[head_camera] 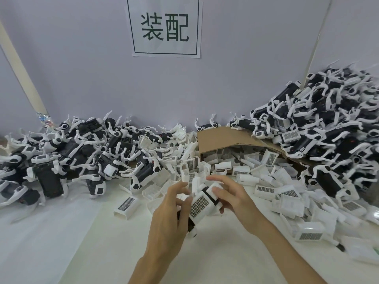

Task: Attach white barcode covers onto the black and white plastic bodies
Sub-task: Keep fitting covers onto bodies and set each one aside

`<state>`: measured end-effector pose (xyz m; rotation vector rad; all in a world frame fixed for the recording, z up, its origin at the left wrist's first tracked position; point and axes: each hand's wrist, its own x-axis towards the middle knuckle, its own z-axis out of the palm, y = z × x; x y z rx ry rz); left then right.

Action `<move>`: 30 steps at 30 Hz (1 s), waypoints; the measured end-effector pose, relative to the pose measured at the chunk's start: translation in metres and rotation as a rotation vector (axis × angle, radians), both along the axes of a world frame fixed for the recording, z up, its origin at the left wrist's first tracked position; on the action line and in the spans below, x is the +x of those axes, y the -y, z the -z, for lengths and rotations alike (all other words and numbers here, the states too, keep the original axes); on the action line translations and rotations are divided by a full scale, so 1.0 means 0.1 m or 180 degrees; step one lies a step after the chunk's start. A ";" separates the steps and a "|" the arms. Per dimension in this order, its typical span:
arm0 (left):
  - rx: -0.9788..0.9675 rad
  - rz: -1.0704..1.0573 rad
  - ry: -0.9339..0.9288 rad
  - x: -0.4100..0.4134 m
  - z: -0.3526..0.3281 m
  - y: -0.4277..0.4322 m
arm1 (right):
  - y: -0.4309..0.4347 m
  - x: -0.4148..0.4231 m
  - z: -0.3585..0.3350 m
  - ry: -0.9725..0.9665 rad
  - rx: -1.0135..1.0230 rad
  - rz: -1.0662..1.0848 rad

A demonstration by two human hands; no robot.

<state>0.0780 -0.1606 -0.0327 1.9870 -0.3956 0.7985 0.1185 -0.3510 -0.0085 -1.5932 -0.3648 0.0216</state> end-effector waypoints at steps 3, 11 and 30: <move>-0.0180 -0.0353 0.0313 0.00 -0.02 -0.03 | 0.07 0.02 -0.04 -0.0400 -0.0045 -0.0274; -0.1364 -0.0912 0.0059 0.16 -0.01 -0.20 | 0.61 0.39 -1.03 -0.0173 0.0734 0.0273; -0.0517 -0.2257 -0.0751 0.26 0.00 -0.56 | 0.22 0.40 0.42 -0.0133 -0.2217 0.1453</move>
